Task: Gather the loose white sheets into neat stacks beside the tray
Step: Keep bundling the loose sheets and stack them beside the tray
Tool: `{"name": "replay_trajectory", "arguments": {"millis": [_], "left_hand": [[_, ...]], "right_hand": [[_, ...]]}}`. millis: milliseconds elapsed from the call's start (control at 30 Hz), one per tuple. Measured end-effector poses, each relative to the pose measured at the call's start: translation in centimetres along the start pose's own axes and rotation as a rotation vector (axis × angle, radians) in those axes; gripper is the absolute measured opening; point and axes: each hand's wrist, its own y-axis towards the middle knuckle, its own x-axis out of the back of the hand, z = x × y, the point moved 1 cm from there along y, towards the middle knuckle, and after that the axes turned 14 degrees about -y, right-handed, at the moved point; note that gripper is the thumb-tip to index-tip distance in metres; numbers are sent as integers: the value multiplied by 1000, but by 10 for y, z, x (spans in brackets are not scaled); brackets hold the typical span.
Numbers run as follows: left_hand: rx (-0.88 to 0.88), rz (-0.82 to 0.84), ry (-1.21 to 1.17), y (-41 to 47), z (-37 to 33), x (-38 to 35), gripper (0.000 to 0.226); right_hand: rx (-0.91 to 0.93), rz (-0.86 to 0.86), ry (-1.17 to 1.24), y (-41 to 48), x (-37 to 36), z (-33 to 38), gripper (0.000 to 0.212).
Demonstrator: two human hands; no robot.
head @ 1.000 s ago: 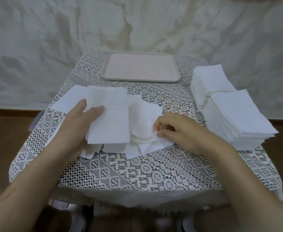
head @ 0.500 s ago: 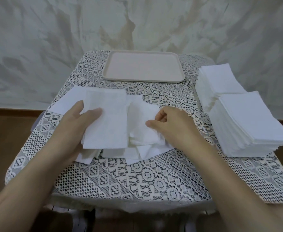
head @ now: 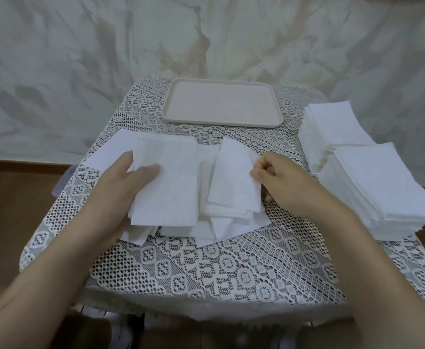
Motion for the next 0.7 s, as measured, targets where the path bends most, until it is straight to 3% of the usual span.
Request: {"name": "replay_trajectory", "arguments": {"millis": [200, 300, 367, 467, 567, 700], "left_hand": [[6, 17, 3, -1, 0, -1, 26], [18, 24, 1, -1, 0, -1, 26], [17, 26, 4, -1, 0, 0, 27], [14, 21, 9, -1, 0, 0, 27], [14, 19, 13, -1, 0, 0, 26], [7, 16, 10, -1, -1, 0, 27]], "right_hand": [[-48, -70, 127, 3, -12, -2, 10], [-140, -115, 289, 5, -12, 1, 29], [-182, -89, 334, 6, -11, 1, 30], [-141, 12, 360, 5, -9, 0, 5], [-100, 17, 363, 3, -10, -1, 9], [-3, -122, 334, 7, -12, 1, 15]]}}
